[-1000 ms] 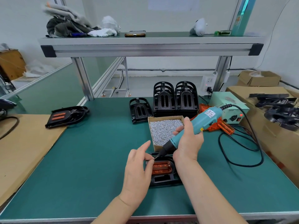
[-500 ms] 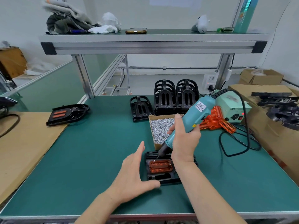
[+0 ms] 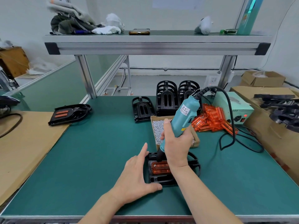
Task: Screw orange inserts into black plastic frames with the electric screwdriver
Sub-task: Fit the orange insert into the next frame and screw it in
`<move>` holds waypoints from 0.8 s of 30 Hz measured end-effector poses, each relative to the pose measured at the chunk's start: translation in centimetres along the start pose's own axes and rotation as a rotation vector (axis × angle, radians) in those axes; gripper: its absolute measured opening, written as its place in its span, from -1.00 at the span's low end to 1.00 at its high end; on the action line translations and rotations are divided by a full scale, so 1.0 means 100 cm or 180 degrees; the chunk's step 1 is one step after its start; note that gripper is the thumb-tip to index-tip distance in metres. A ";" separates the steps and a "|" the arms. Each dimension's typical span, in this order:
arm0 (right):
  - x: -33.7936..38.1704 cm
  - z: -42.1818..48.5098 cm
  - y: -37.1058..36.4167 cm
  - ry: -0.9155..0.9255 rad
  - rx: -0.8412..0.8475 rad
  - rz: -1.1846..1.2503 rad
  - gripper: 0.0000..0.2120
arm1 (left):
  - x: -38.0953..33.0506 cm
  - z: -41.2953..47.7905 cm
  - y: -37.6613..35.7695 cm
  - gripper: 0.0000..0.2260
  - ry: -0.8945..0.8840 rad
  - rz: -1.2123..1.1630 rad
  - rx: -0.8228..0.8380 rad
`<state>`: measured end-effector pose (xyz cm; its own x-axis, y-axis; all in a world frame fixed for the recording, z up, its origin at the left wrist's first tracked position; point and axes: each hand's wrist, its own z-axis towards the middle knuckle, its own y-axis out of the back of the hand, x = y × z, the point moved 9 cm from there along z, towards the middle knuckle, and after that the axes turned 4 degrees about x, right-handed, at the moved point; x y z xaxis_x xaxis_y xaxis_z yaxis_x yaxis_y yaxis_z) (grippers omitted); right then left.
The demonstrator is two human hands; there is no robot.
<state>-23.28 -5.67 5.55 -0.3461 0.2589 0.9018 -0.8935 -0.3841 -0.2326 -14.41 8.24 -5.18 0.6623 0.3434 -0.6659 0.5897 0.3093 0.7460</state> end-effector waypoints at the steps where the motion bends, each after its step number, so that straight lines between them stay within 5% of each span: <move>1: -0.001 0.000 -0.001 -0.0002 0.0024 -0.0011 -0.88 | 0.001 0.000 0.000 0.19 0.0004 -0.0006 -0.0002; 10: -0.010 0.001 -0.012 0.0008 0.0276 -0.0068 -0.70 | 0.001 0.000 0.000 0.23 -0.0008 -0.0065 -0.0055; 24: -0.010 0.000 -0.028 -0.0011 0.0721 -0.0359 -0.71 | -0.001 0.001 0.002 0.22 -0.0069 -0.0083 -0.0101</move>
<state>-20.45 -4.84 5.24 -0.2466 0.3084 0.9187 -0.8393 -0.5419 -0.0433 -14.27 8.15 -4.96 0.6570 0.3158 -0.6846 0.5920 0.3461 0.7278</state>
